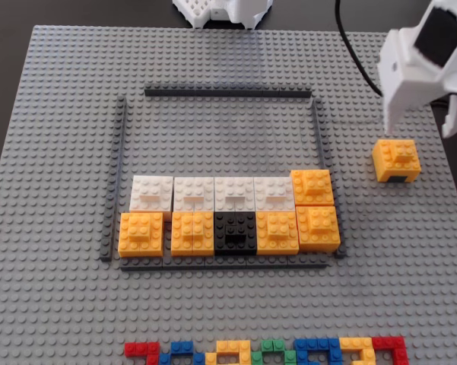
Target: Grab the cube and place it into the grid
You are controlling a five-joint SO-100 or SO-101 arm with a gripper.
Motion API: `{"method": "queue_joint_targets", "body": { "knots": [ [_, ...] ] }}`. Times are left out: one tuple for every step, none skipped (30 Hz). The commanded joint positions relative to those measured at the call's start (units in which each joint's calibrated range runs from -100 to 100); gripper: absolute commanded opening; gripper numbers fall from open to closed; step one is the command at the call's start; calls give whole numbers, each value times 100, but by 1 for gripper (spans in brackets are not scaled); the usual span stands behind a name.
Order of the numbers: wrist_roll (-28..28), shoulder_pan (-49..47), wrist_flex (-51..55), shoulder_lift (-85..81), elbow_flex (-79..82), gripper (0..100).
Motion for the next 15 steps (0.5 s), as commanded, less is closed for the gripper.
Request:
{"method": "queue_joint_targets", "body": {
  "knots": [
    [-10,37,-71,-266,7,27],
    [-5,37,-81,-266,25,27],
    [0,37,-85,-266,25,27],
    [0,37,-90,-266,25,26],
    [0,29,-90,-266,25,26],
    [0,22,-100,-266,25,26],
    [-5,15,-105,-258,25,26],
    [-5,7,-110,-249,25,26],
    [-5,0,-115,-232,25,26],
    [-10,-8,-120,-206,25,26],
    [-10,-15,-129,-189,25,26],
    [-10,-15,-139,-163,25,26],
    [-15,-22,-154,-146,34,26],
    [-15,-22,-164,-120,34,26],
    [-15,-30,-173,-120,34,26]
  ]
}}
